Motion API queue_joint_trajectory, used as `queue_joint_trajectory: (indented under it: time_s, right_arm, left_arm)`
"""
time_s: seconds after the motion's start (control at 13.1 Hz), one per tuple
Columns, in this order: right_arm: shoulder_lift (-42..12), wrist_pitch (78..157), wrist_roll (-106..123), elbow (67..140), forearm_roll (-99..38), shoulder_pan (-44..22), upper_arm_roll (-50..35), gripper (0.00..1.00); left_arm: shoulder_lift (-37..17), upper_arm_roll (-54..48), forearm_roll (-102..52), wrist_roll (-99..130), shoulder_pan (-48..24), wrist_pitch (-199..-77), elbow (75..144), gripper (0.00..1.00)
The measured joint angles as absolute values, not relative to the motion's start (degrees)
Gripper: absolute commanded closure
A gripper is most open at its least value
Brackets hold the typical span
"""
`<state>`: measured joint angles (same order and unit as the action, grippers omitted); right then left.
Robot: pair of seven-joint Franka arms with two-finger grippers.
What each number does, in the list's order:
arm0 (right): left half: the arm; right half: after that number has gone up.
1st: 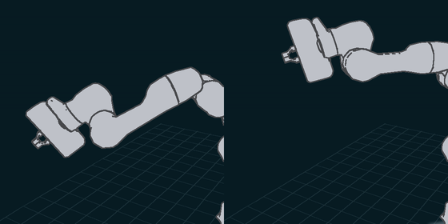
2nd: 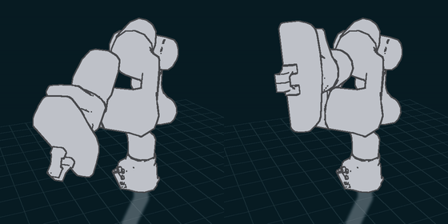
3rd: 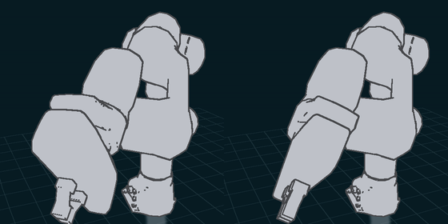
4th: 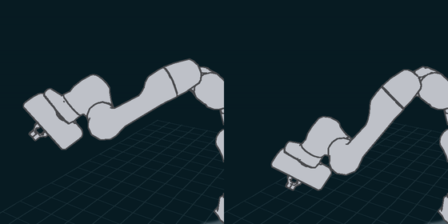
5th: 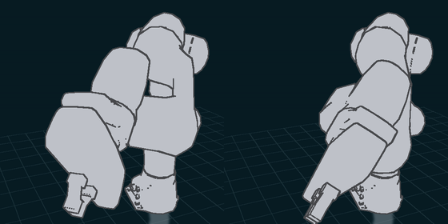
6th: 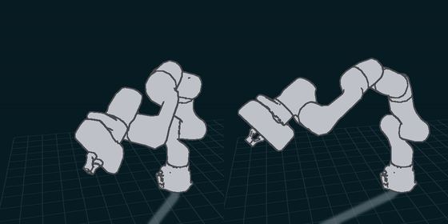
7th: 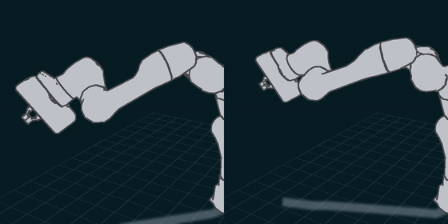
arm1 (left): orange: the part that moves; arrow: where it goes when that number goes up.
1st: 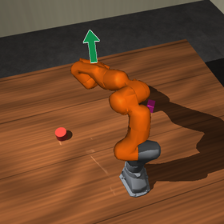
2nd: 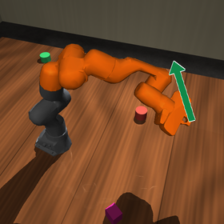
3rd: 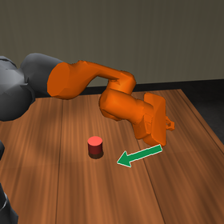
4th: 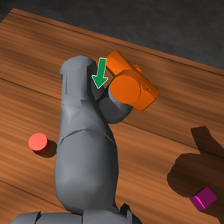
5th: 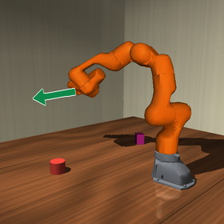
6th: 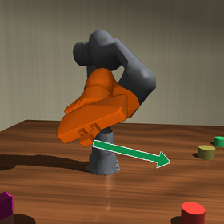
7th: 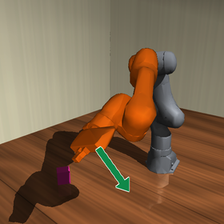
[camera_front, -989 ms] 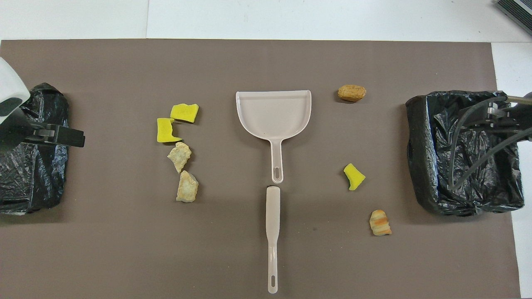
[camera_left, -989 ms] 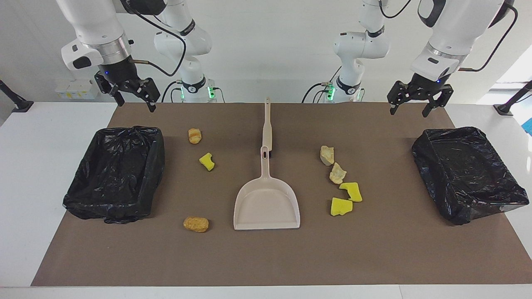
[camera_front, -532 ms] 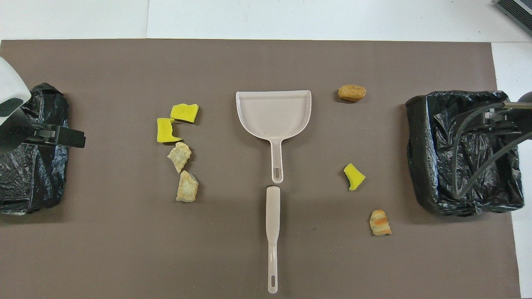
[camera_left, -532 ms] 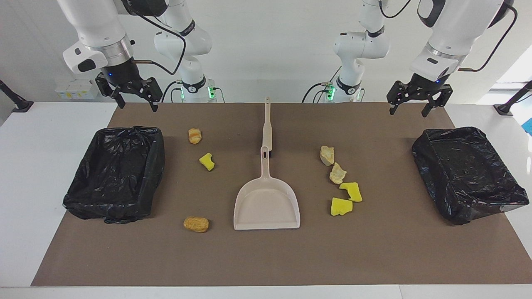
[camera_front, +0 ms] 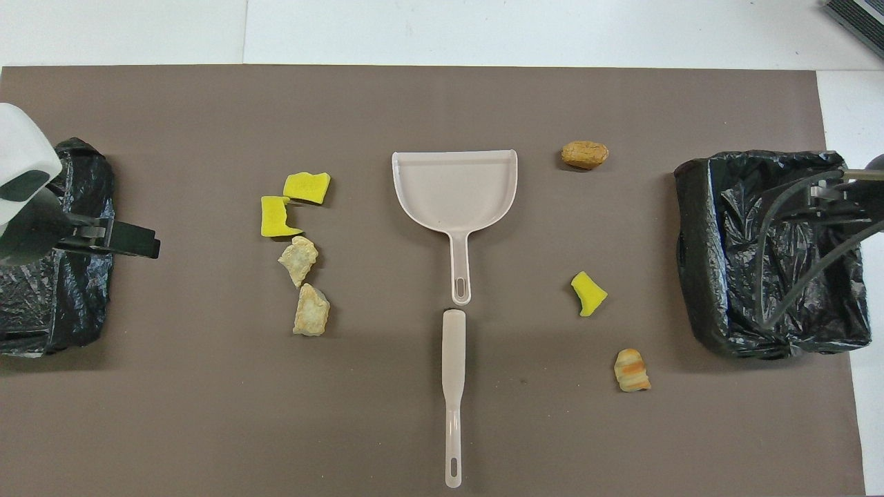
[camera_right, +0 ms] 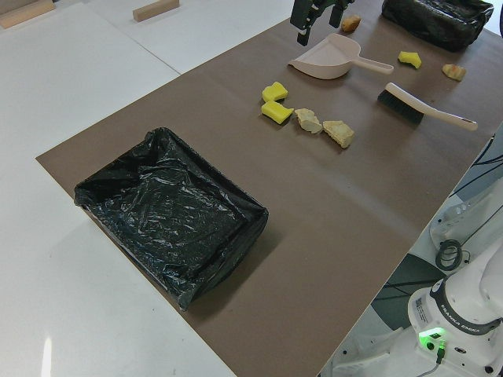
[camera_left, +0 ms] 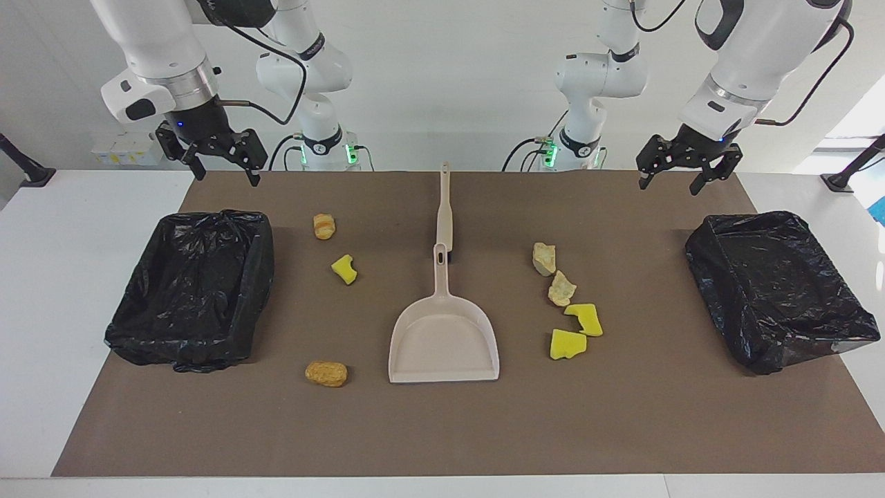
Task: Sweep and dump trash in bin
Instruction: 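Move the left gripper out from rest toward the pink brush, then grasp the brush with the left gripper while the right gripper grasps the dustpan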
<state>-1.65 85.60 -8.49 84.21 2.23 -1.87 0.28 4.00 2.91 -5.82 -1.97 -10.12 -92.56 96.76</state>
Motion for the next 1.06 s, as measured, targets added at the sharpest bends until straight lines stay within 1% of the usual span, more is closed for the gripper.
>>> queue_joint_trajectory:
  time_s: [0.15,0.3,0.61,0.84,1.06]
  right_arm:
    - [-1.63,85.56,-8.49,84.41,2.21,-1.90,0.16,0.00]
    - [-1.62,85.56,-8.49,84.58,2.21,-1.90,0.15,0.00]
    - [-1.33,85.52,-8.49,85.17,2.19,-1.90,0.06,0.00]
    - [-0.08,85.42,-8.49,87.21,1.95,-1.96,-0.22,0.00]
    - [0.99,85.42,-8.49,88.71,1.44,-2.03,-0.42,0.00]
  left_arm:
    - [4.04,2.48,-8.53,-2.04,-10.61,-94.17,99.18,0.00]
    - [4.25,2.29,-9.38,-1.63,-13.80,-95.88,102.18,0.00]
    - [6.02,1.84,-9.54,8.22,-24.39,-103.62,109.82,0.00]
    - [6.82,1.65,-9.55,15.06,-32.39,-109.85,114.86,0.00]
    - [6.88,0.79,-9.26,21.24,-38.58,-117.77,120.41,0.00]
